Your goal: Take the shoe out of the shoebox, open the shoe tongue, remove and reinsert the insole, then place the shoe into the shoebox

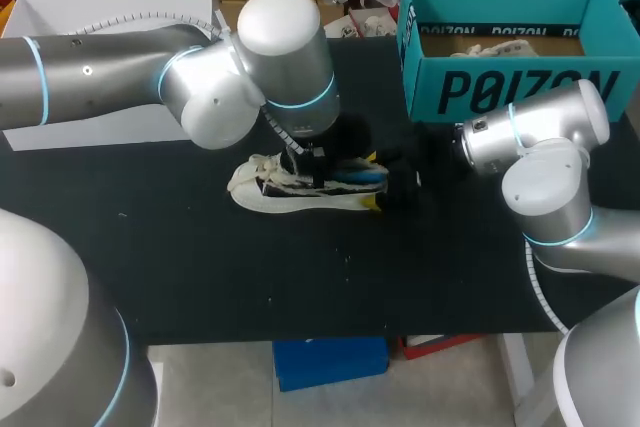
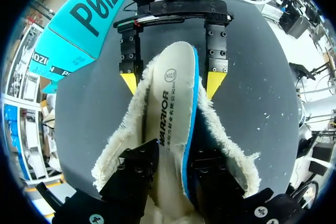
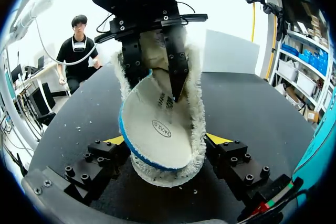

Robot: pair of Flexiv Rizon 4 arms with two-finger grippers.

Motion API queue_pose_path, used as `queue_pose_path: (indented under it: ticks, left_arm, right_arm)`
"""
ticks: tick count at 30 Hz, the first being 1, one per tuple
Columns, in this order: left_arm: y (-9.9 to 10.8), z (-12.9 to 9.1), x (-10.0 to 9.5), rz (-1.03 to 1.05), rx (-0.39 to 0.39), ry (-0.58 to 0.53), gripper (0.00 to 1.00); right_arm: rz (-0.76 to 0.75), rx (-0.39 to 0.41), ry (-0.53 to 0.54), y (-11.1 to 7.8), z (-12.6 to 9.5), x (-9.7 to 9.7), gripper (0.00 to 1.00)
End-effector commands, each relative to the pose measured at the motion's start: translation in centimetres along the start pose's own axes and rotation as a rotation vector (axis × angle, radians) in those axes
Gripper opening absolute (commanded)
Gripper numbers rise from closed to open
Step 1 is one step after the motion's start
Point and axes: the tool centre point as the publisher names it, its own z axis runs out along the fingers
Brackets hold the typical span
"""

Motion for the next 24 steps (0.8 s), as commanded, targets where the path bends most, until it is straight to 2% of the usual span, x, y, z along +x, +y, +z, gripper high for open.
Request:
queue_pose_path:
  ticks: [1, 15, 17, 24]
  left_arm:
    - [-1.1, 0.6, -0.5, 0.015, 0.005, 0.006, 0.29]
    - [-4.9, 1.0, -1.0, 0.080, 0.039, 0.013, 0.20]
    - [-5.1, 0.9, -1.0, 0.085, 0.041, 0.012, 0.00]
    - [-4.5, -0.2, -0.5, 0.085, 0.037, 0.007, 0.00]
  right_arm:
    - [0.001, 0.002, 0.000, -0.2, 0.0, -0.1, 0.00]
    - [0.001, 0.002, 0.000, -0.2, 0.0, -0.1, 0.00]
    - [0.001, 0.002, 0.000, -0.2, 0.0, -0.1, 0.00]
    - [0.001, 0.002, 0.000, -0.2, 0.0, -0.1, 0.00]
